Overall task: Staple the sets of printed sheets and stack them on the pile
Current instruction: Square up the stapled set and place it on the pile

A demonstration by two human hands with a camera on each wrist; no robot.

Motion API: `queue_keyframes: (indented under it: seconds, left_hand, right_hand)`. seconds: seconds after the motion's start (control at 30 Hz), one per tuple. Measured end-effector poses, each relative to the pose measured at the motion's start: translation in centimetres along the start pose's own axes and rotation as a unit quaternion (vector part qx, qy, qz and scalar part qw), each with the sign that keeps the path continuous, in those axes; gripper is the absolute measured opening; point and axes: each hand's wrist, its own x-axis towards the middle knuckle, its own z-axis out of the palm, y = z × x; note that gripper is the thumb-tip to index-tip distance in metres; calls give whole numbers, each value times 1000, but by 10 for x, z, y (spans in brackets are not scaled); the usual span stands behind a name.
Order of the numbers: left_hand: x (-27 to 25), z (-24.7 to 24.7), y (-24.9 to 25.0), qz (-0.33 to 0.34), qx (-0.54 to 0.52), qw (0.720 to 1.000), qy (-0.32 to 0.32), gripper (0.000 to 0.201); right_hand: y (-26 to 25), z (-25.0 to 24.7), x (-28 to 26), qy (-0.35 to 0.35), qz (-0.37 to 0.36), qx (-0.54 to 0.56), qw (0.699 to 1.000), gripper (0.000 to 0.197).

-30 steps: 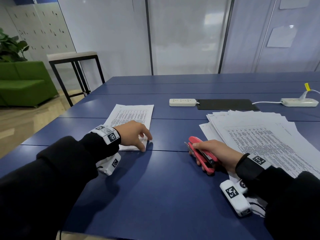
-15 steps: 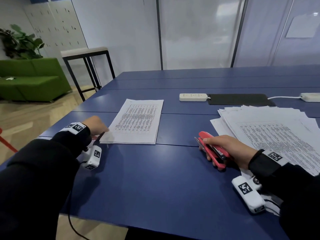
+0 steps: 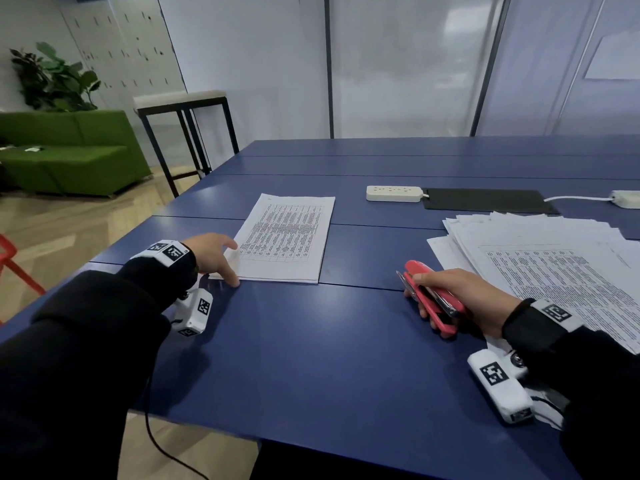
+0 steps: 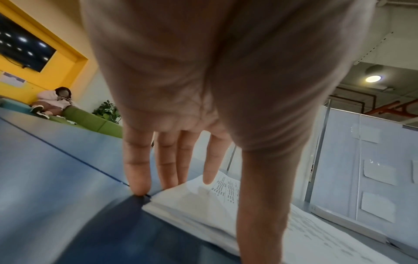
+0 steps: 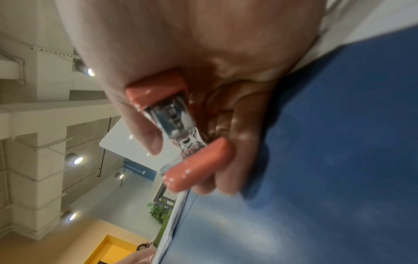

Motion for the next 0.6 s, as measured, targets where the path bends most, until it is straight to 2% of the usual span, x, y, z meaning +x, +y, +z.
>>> queue_keyframes:
  seconds: [0.17,0.6]
  left_hand:
    - [-4,1,-2,11,32,999,12,75]
    - [-19,3,0,11,38,998,50,58]
  right_hand:
    - [1,-1,1,-1,1,4,1000,56]
    - [6,-4,7,-3,-4,11,1000,56]
